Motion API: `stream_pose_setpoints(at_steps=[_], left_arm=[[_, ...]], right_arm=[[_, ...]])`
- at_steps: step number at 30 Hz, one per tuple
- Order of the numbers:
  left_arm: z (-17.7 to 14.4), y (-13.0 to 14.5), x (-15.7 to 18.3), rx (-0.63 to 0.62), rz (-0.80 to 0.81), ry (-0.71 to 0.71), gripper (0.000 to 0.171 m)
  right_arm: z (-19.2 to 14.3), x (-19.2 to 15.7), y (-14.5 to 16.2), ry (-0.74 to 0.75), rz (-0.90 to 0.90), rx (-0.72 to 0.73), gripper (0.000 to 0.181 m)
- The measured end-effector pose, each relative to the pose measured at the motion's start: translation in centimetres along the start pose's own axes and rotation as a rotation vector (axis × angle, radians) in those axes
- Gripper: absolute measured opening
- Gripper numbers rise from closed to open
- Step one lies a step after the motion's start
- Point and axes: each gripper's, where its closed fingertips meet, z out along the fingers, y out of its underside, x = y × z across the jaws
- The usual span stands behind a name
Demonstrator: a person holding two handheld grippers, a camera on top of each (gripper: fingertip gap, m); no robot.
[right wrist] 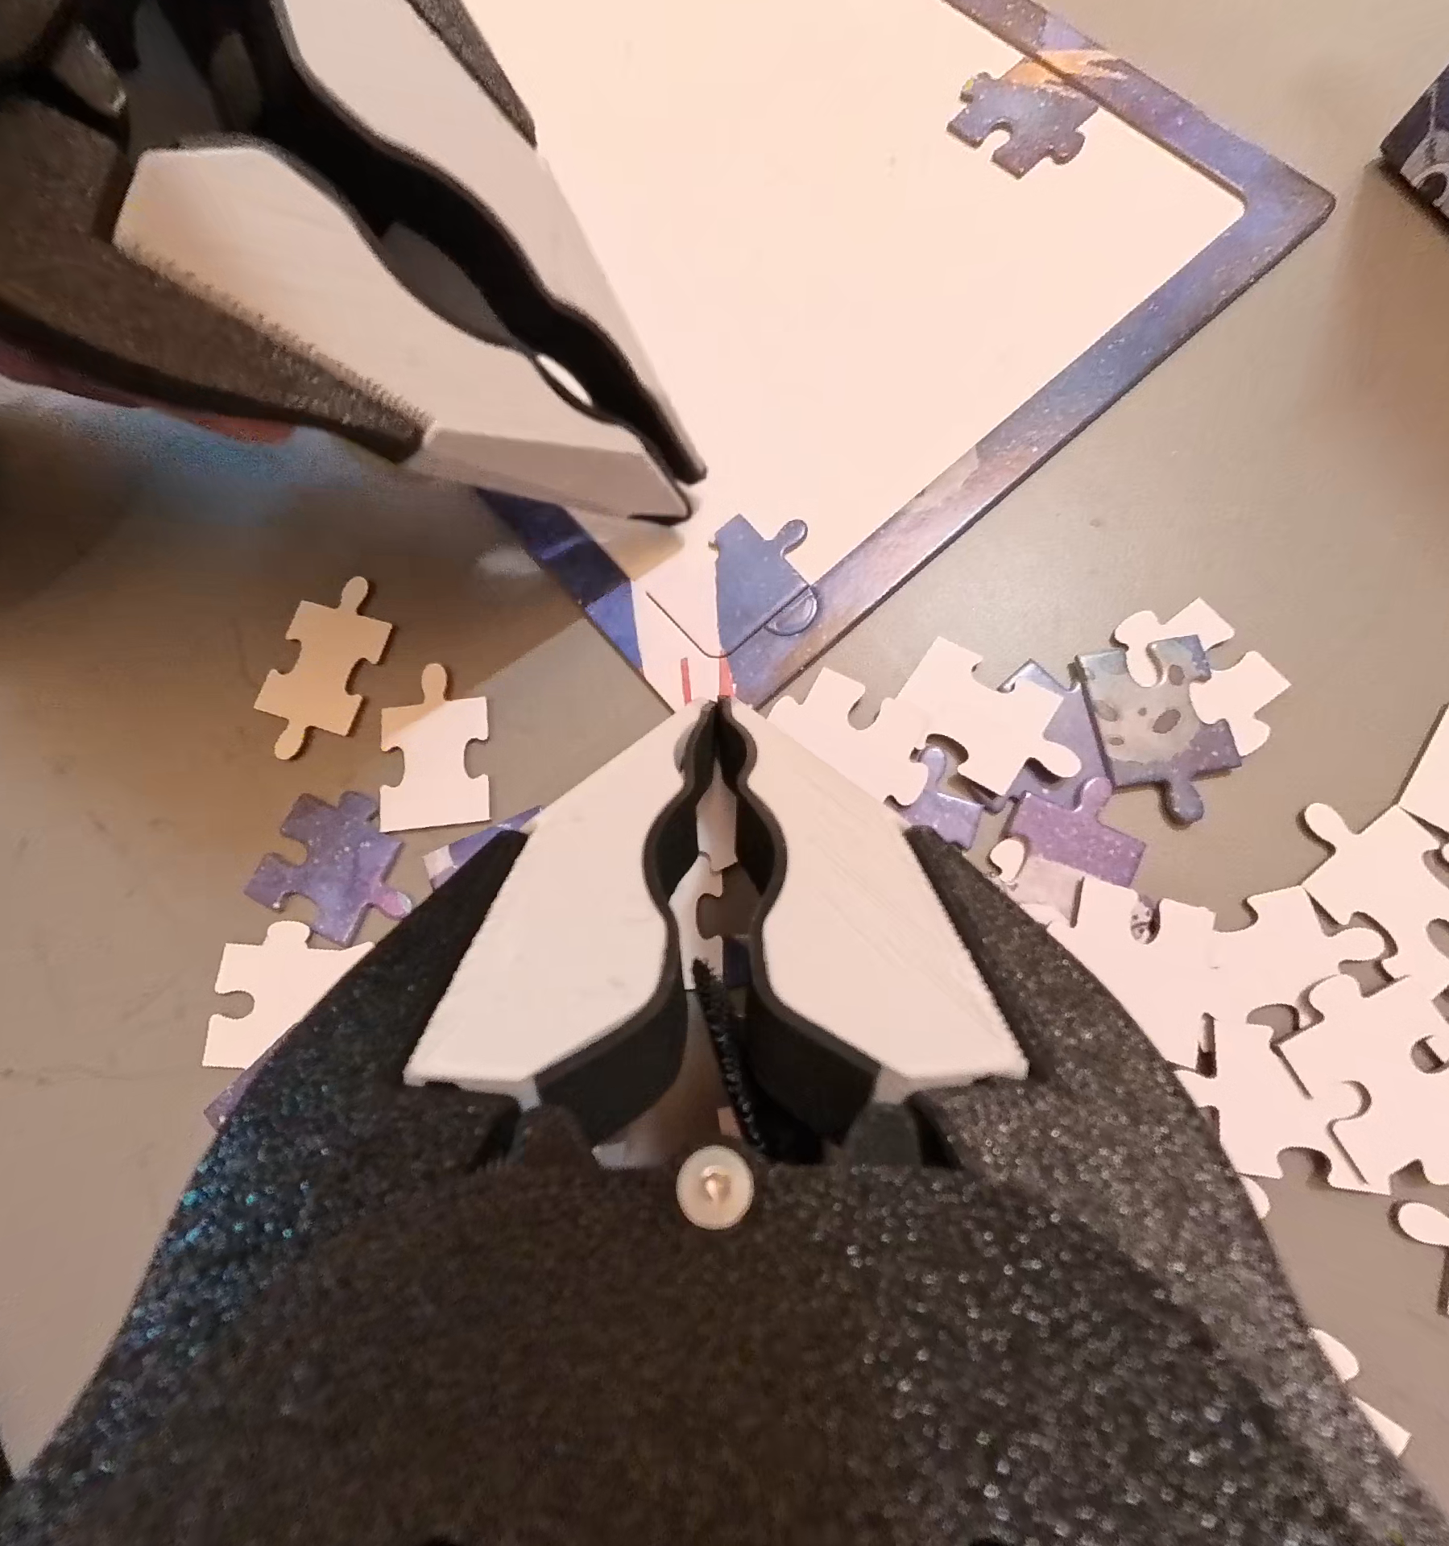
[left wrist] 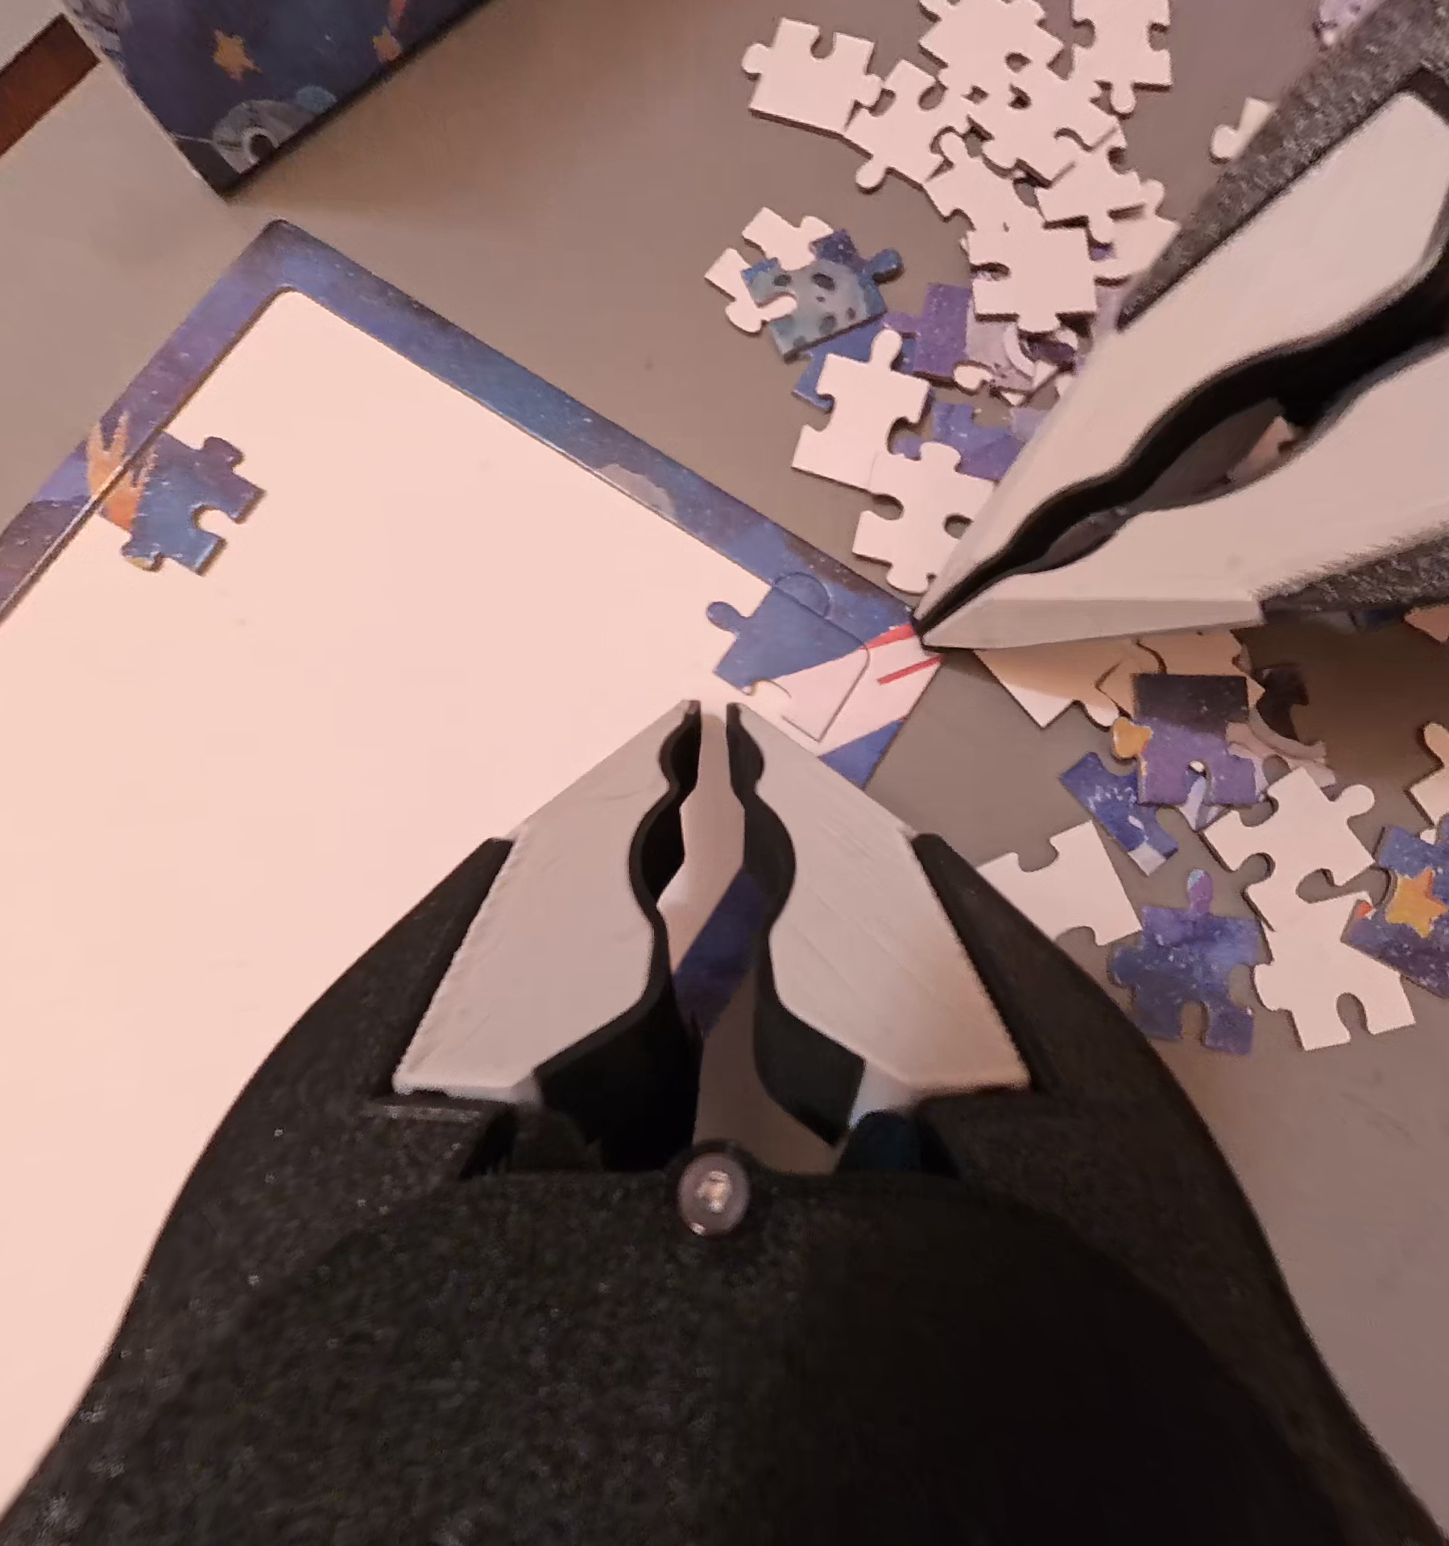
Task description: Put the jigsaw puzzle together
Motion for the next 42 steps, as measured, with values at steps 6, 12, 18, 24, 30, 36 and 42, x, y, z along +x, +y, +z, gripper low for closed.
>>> stream_pose_setpoints(at_steps=[6,12,18,24,30,36,42], left_arm=[[0.7,-0.1,1.0,-0.009,0.014,0.035,0.004],[0.4,0.0,0.9,-0.009,0.018,0.012,0.006],[-0.8,0.4,0.4,0.002,0.002,-0.006,0.01],[0.6,-0.6,-0.9,-0.033,0.003,-0.032,0.009],[1.2,-0.9,0.4,-0.057,0.094,0.008,0.0],[0.8,-1.3,0.2,-0.051,0.114,-0.003,0.003],[0.8,-0.5,0.0,-0.095,0.064,0.041,0.013]], right_arm=[[0.0,0.0,0.0,-0.003,0.003,0.002,0.0],[0.0,0.0,0.0,-0.002,0.002,0.001,0.0],[0.0,0.0,0.0,0.006,-0.006,-0.004,0.0],[0.0,0.0,0.0,0.001,-0.002,0.003,0.0],[0.0,0.0,0.0,0.004,-0.009,-0.001,0.0],[0.0,0.0,0.0,0.007,-0.011,-0.002,0.0],[0.0,0.0,0.0,0.005,-0.009,-0.002,0.0]])
